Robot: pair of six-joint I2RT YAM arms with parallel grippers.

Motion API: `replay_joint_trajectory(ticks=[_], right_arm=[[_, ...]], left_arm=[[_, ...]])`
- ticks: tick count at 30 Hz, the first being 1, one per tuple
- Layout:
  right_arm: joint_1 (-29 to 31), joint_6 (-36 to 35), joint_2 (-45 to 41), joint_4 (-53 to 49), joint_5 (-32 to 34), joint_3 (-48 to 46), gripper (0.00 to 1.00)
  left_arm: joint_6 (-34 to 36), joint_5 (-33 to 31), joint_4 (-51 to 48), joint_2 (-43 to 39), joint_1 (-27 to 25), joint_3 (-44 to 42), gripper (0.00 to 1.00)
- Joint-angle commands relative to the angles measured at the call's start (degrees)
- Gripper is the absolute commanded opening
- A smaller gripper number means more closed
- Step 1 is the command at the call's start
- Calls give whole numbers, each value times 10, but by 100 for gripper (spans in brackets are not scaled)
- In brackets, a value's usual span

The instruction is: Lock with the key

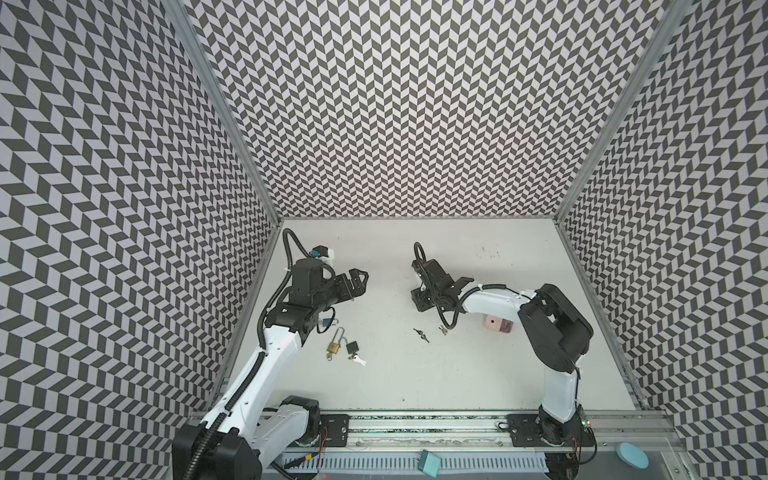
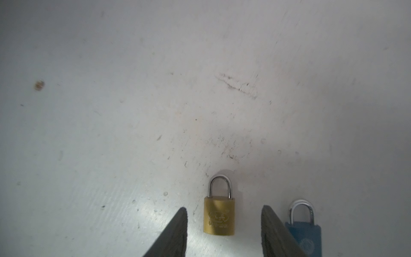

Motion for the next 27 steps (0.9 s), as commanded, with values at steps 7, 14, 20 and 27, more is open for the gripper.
replay_joint_trajectory(ticks=[7,14,20,27], right_arm=[[109,25,-86,88,-13,-47,54],[213,80,-8,62,12,25,55],[265,71,72,13,22,114,67],[280,60,147,-38,51,187,75]], left_arm=[[-21,22,-22,-62,121,-36,99],[-44,-14,-57,-95,199,-42,100],[-51,-48,-83,-121,223,-40,100],[-50,-52,-84,-123,226,-37,100]])
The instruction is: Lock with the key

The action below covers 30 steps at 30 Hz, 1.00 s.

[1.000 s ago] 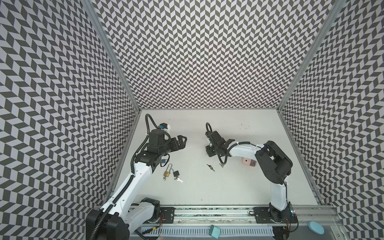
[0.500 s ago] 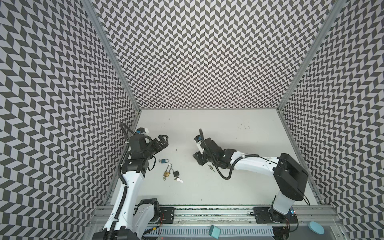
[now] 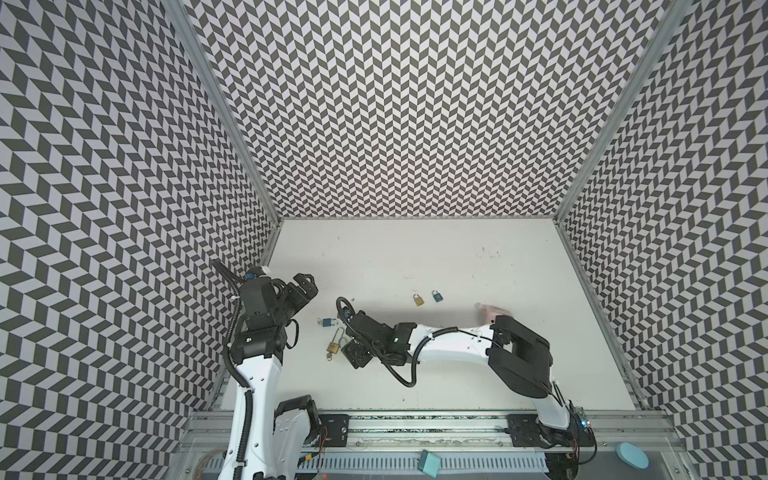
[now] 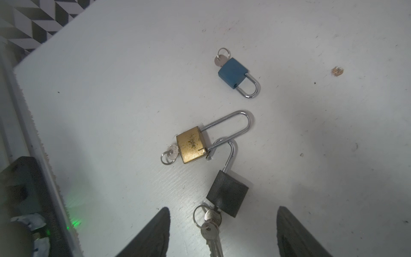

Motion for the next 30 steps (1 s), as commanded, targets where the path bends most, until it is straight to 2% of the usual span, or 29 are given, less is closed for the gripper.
replay_joint_trajectory(ticks=[1,7,12,20,30], right_arm=[[-1,-3,29,-33,31,30,75],[-1,-19,80,-77,62,89,73],[-1,-19,96,-82,57,105,69],[-1,-18,89,-87,76,83,55],[-2,-12,67,-77,63,51,39]], left_arm=[[-3,-10,-11,-6,4,1,100],[-3,0,0,-4,4,0,100],[-1,-2,-2,-5,4,-1,100],[1,1,1,-6,5,-4,100],[1,10,9,-3,5,-6,100]])
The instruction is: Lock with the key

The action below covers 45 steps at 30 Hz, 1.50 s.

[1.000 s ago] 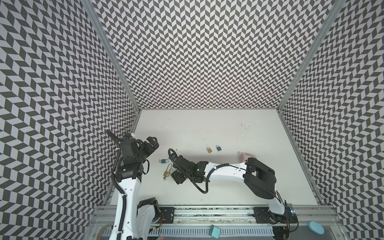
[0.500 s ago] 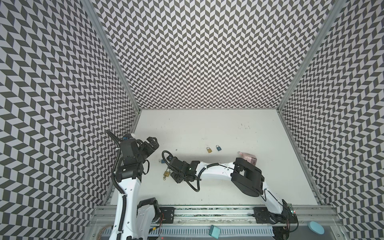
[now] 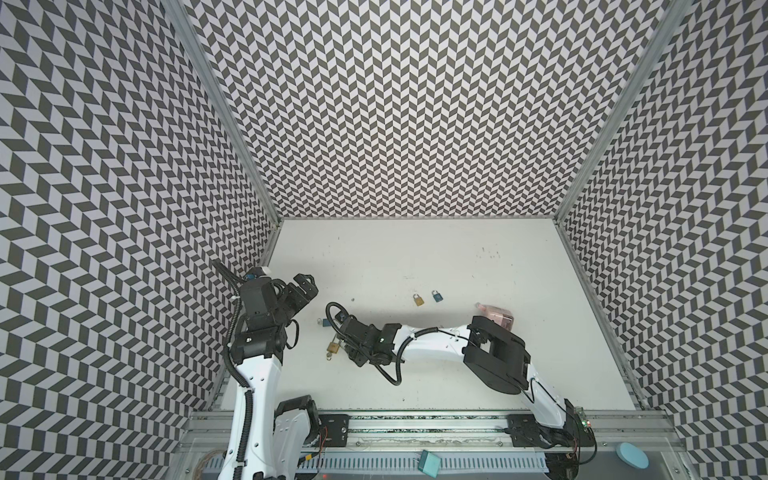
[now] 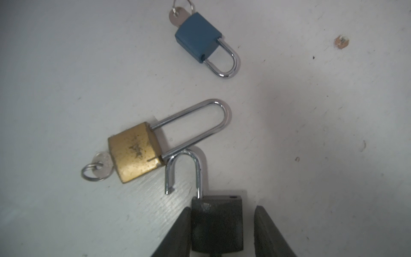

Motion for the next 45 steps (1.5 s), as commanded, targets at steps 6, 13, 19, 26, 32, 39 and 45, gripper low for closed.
replay_joint_trajectory(ticks=[6,13,19,26,32,39,45], right_arm=[[-5,0,-44,20,-18,-51,29],[-44,-21,-187,133,-57,-163,14],[-110,-20,-363,246,-98,-312,0],[-150,-94,-528,246,-85,-390,0],[-183,-130,-664,320,-105,-472,0],[-281,-100,-759,365,-234,-540,0],[-282,-189,-741,226,-264,-472,0]], left_arm=[[5,22,17,-1,5,-7,100],[17,98,54,0,2,-9,100],[20,164,107,0,-28,-12,99],[7,234,243,-8,-147,-19,98],[15,245,311,6,-251,-7,99],[43,271,311,42,-315,35,100],[63,301,297,85,-368,76,98]])
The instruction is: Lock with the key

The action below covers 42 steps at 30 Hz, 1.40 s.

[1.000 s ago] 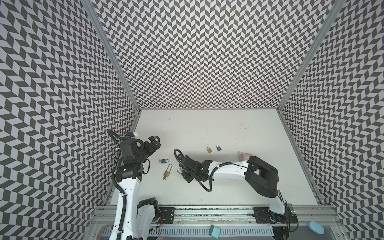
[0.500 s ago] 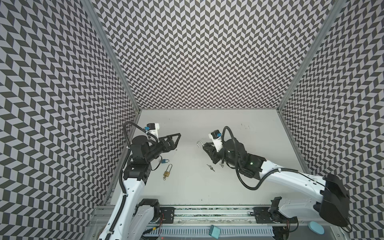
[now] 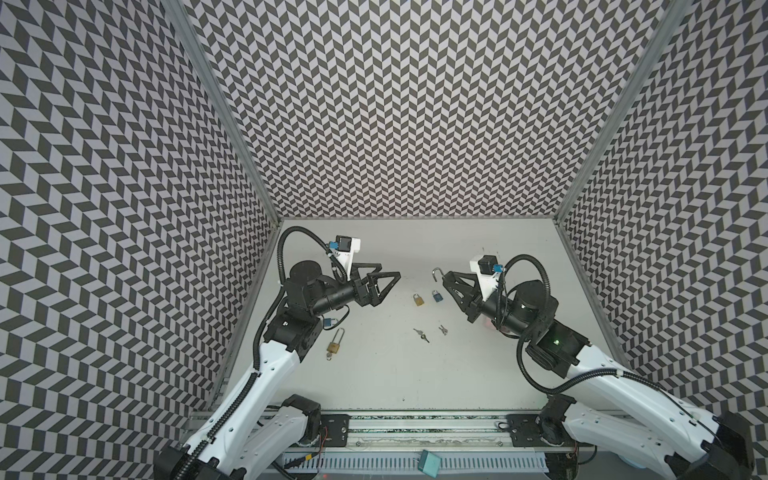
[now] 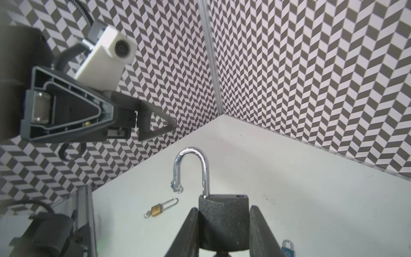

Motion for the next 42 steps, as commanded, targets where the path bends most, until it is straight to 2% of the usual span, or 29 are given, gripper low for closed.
replay_joint_trajectory(ticks=[1,3,6,11,21,30,38,42], right_arm=[[1,-74,9,-58,-44,48,0],[2,-111,14,-95,-55,65,0],[5,-131,15,-127,-40,78,0],[25,-181,20,-165,6,89,0],[41,-199,23,-153,-2,89,0],[43,-197,25,-149,9,89,0],[44,-193,25,-144,9,89,0],[44,-189,23,-139,4,89,0]], left_arm=[[30,26,-2,20,-35,37,98],[44,26,-16,31,-56,50,96],[49,32,-21,45,-73,53,91],[58,32,-34,65,-100,60,82],[65,35,-27,96,-126,63,61],[67,45,-22,111,-139,65,32],[68,45,-21,114,-141,65,0],[71,41,-21,110,-141,64,0]])
